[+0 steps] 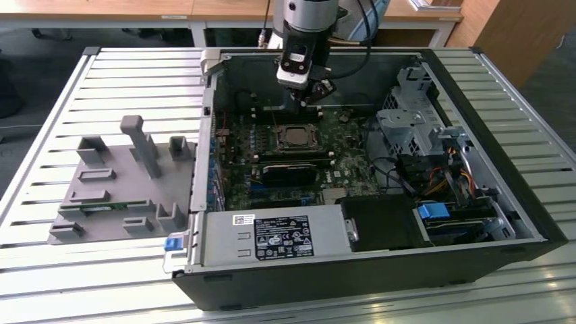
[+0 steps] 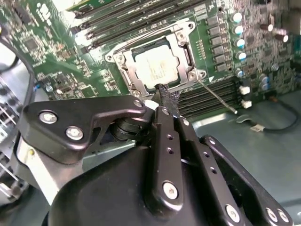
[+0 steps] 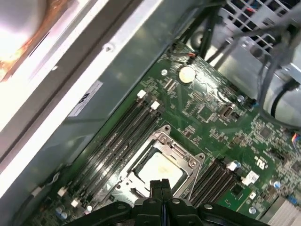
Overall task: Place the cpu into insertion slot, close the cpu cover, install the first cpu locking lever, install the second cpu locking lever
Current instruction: 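Install the first cpu locking lever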
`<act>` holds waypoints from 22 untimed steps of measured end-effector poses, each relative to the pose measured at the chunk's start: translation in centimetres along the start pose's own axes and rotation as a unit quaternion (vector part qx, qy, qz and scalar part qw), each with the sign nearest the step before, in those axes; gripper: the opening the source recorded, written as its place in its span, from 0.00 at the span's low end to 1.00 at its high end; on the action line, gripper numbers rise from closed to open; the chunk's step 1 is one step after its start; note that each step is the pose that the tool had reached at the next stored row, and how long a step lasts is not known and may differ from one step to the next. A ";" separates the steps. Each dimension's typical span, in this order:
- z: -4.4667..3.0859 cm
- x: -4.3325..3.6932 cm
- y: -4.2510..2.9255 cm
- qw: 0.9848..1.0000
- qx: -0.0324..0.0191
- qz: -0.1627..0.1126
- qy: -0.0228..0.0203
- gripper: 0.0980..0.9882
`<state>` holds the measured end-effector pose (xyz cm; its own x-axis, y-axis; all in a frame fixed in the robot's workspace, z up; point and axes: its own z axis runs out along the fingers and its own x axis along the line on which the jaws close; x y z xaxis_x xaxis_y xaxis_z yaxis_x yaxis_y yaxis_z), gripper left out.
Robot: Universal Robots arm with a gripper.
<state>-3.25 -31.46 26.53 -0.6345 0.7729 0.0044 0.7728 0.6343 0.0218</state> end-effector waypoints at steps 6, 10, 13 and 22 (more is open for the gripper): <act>0.01 0.00 0.00 0.999 0.000 -0.055 0.001 0.01; 0.01 0.00 0.00 0.996 0.000 -0.091 0.002 0.01; 0.01 0.00 0.00 0.993 0.001 -0.118 0.003 0.01; 0.01 0.00 0.00 0.981 0.001 -0.196 0.004 0.01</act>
<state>-3.25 -31.46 26.52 -0.8831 0.4692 0.0045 0.4692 0.8828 0.0218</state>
